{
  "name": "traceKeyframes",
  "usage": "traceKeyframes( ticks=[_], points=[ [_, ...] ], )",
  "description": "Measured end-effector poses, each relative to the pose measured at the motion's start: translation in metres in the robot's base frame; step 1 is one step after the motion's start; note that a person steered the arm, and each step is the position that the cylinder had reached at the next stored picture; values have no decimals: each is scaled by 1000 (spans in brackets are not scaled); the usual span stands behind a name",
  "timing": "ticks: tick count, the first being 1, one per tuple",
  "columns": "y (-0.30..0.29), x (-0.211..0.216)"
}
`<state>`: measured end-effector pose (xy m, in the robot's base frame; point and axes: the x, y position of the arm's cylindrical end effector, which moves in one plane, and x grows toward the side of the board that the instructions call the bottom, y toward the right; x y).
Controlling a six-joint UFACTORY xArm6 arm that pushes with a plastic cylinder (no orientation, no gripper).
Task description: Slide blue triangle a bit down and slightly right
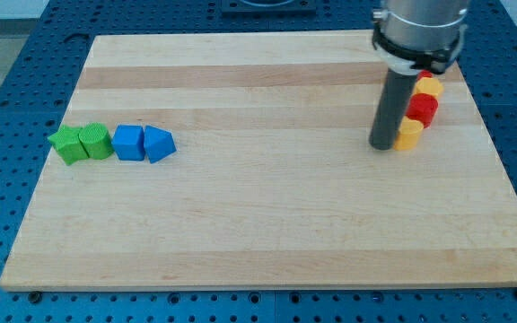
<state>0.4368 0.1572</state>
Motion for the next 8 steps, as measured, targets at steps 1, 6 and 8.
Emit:
traceKeyframes(
  ticks=[1, 6, 8],
  points=[
    [17, 0],
    [-160, -52],
    [-287, -56]
  ],
)
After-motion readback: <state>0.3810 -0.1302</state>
